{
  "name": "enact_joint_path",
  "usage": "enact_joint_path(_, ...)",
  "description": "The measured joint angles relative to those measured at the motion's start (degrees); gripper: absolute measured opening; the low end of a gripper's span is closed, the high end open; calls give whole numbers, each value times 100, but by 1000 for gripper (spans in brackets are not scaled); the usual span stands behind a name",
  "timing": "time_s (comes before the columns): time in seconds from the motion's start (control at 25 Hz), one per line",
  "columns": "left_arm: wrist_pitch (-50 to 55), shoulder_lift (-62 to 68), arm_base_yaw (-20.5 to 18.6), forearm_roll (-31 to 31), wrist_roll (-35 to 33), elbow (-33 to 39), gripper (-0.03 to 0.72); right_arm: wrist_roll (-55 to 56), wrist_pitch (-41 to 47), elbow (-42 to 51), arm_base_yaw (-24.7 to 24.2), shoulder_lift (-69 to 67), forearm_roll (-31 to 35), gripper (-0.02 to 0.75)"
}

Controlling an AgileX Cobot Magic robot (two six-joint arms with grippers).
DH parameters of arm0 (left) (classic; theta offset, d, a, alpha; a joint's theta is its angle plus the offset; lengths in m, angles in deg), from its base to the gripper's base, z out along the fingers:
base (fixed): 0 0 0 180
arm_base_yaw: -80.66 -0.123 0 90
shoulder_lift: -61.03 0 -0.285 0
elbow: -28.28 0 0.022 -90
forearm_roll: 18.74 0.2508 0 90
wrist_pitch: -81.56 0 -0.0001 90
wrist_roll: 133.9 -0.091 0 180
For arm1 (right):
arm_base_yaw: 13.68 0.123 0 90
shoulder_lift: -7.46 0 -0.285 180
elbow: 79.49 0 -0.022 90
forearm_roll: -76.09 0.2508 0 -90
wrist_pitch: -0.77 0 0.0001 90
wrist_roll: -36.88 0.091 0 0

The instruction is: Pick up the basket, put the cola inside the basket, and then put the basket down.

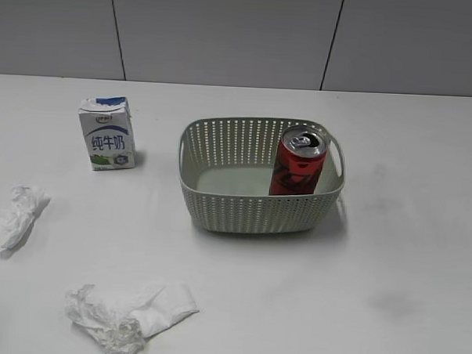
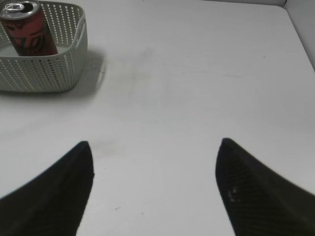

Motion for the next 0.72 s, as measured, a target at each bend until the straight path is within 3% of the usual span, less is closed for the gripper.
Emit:
enact_joint_path(0.32, -10, -2448, 0, -5, 0, 924, 589, 5, 0, 0, 0, 0, 6, 585)
enact_joint_path(0.72, 90, -4263, 0, -22, 0, 1335, 587, 0, 0, 0, 0, 0, 9, 585)
